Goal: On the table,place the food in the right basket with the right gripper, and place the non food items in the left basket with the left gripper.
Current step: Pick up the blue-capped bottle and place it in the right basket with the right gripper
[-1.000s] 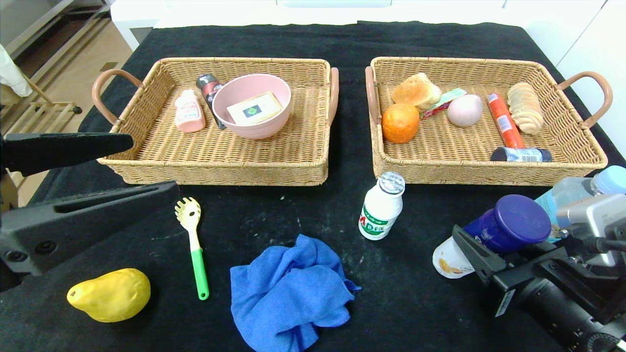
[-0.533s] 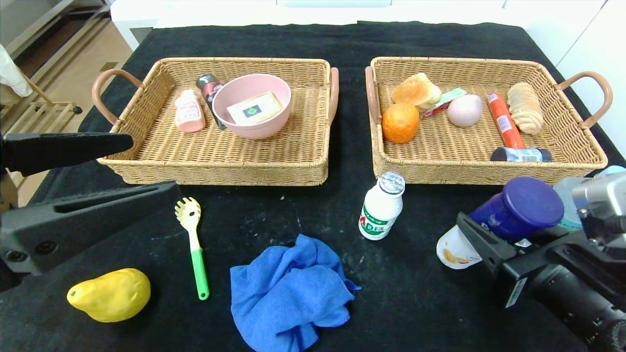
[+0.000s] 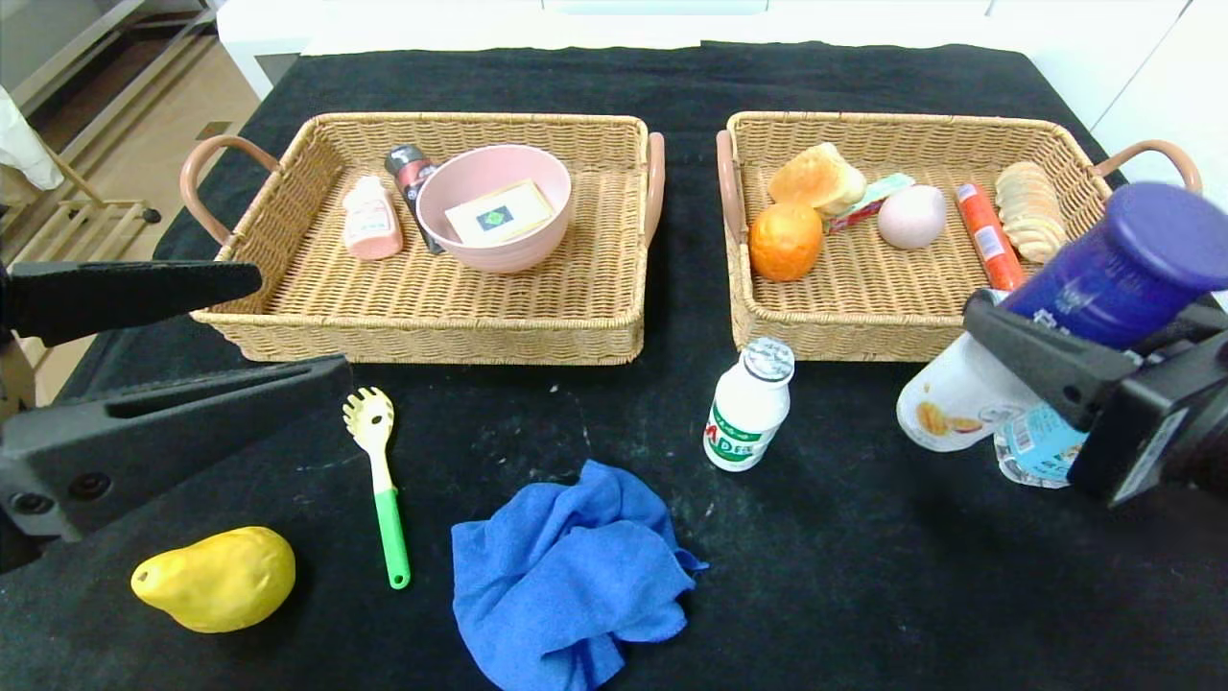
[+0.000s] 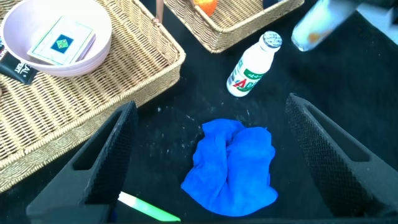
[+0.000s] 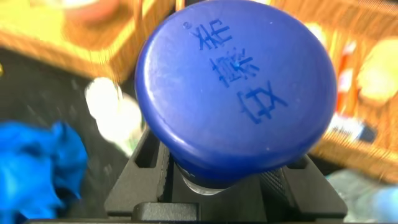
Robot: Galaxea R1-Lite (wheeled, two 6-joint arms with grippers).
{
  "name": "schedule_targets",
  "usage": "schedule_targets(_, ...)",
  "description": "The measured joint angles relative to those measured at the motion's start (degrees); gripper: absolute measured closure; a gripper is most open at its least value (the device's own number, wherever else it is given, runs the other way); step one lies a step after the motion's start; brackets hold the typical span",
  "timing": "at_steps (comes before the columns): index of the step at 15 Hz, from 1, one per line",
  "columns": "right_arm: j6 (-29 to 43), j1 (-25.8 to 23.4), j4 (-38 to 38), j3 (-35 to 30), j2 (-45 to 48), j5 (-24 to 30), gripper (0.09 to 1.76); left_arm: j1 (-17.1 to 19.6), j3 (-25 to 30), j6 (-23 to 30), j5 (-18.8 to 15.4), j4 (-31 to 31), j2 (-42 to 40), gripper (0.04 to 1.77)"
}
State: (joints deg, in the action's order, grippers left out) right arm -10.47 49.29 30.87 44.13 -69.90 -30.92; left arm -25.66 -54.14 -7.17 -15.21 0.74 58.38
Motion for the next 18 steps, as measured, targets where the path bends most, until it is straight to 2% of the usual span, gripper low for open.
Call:
schedule_targets(2,-0.11,-0.89,-3.36,4.52,0.52,0.85,1.02,0.00,0.00,0.00,0.02,-0.01,-0.01,0.09)
schedule_targets(4,-0.07,-3.51,-6.92,8.22,0.66,4.84,1.02,0.00,0.00,0.00,0.02,0.00,-0.12,0.09)
schedule_targets(8,0.69,-12.50,-12.18,16.31,-0.18,13.39,1.02,0.00,0.00,0.01,0.02,-0.06,-0.20,0.09)
schedule_targets(12,2.77,-21.37,-15.74,24.39,-2.84,19.46,1.02,0.00,0.00,0.00,0.02,0.05,-0.22,0.09)
schedule_targets(15,4.88,-28.40,-15.96,28.33,-5.97,23.09,1.02,0.00,0.00,0.00,0.00,0.10,-0.34,0.09)
schedule_targets(18,6.29,-34.33,-15.93,31.17,-9.18,24.38,1.02,0.00,0.00,0.00,0.02,0.10,-0.37,0.09)
